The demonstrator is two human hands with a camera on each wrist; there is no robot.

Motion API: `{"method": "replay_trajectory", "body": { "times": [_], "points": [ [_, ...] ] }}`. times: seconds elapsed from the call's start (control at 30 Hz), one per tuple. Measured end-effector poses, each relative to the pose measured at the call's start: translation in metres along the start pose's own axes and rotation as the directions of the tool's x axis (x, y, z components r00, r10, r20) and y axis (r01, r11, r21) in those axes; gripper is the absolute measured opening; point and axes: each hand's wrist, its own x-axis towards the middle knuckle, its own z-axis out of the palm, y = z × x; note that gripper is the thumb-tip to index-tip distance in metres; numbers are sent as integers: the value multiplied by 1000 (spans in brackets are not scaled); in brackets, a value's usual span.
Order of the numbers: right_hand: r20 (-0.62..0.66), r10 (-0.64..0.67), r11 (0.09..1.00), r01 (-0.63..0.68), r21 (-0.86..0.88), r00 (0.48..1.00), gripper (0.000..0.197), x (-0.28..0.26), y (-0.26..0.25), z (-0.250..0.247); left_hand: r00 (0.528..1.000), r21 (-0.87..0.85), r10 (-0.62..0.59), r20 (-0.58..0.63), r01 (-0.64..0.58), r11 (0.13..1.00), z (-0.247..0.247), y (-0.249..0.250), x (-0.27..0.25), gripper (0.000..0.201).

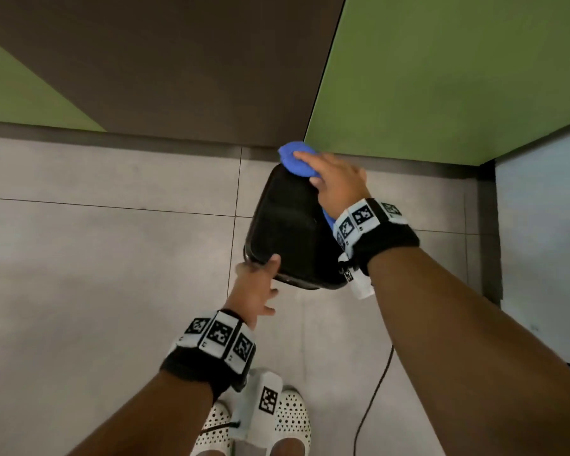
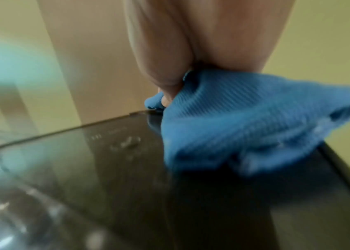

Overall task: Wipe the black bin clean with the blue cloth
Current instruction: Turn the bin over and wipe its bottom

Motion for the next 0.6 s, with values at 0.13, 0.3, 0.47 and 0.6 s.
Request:
{"method": "replay_trajectory", "body": {
  "times": [0.13, 0.3, 0.47, 0.6],
  "points": [
    [38, -71, 996, 73, -56, 997, 56, -7, -5, 15, 927, 200, 266, -263, -217, 956, -5, 40, 15, 81],
    [-22, -33, 999, 33, -7, 999, 52, -18, -22, 21, 912, 517, 410, -16, -344, 784, 8, 90, 30, 72],
    [-49, 55, 998, -57, -28, 997, 47, -23, -42, 40, 903, 540, 424, 68, -390, 745, 11, 95, 40, 46],
    [-22, 113, 988, -115, -107, 993, 46, -20, -35, 43, 918, 537, 394, 36, -350, 767, 10, 95, 42, 43]
  ]
}}
